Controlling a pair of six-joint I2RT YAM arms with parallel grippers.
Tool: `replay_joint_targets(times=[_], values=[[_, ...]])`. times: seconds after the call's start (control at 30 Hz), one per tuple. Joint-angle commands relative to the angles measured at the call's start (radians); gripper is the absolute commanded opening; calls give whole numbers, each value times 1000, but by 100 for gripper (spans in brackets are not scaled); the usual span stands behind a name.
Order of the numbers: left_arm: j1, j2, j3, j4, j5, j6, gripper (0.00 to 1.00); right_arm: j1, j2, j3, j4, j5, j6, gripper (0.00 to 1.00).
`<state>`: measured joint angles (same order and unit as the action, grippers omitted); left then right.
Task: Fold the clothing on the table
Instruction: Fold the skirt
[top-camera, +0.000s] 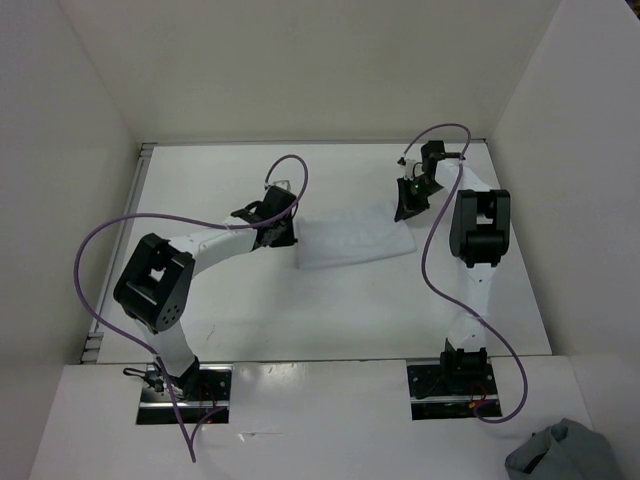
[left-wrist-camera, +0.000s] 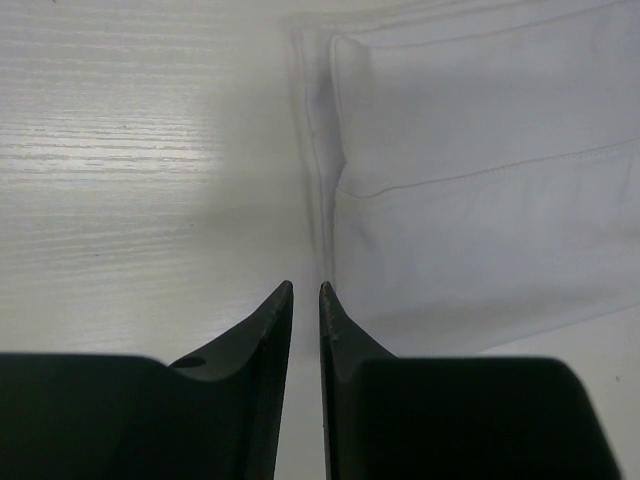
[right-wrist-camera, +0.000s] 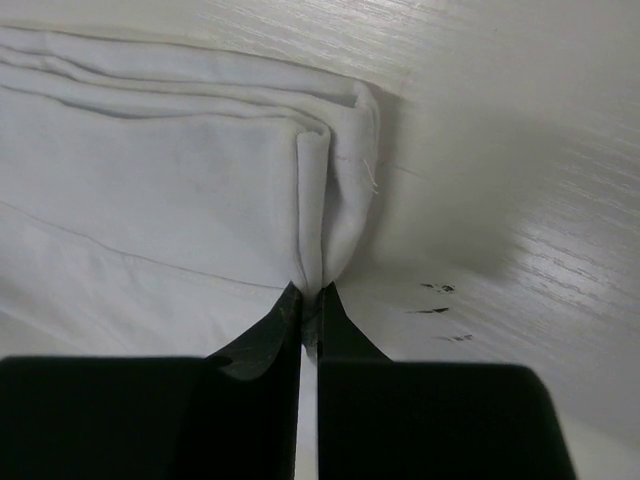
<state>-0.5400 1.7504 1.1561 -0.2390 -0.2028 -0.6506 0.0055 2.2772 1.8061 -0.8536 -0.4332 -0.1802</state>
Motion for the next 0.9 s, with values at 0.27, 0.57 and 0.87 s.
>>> replay_joint_targets(times=[0.27,0.57,0.87], values=[[-9,113,-73,138,48,-23,24,14,-179,130,-248,-18,-28,0],[-18,133,-104,201,39,-23,23,36,-177,287,-395,-87,13,0],[-92,152,-85,240,39,-23,23,142,-177,364,-406,-193,71,0]])
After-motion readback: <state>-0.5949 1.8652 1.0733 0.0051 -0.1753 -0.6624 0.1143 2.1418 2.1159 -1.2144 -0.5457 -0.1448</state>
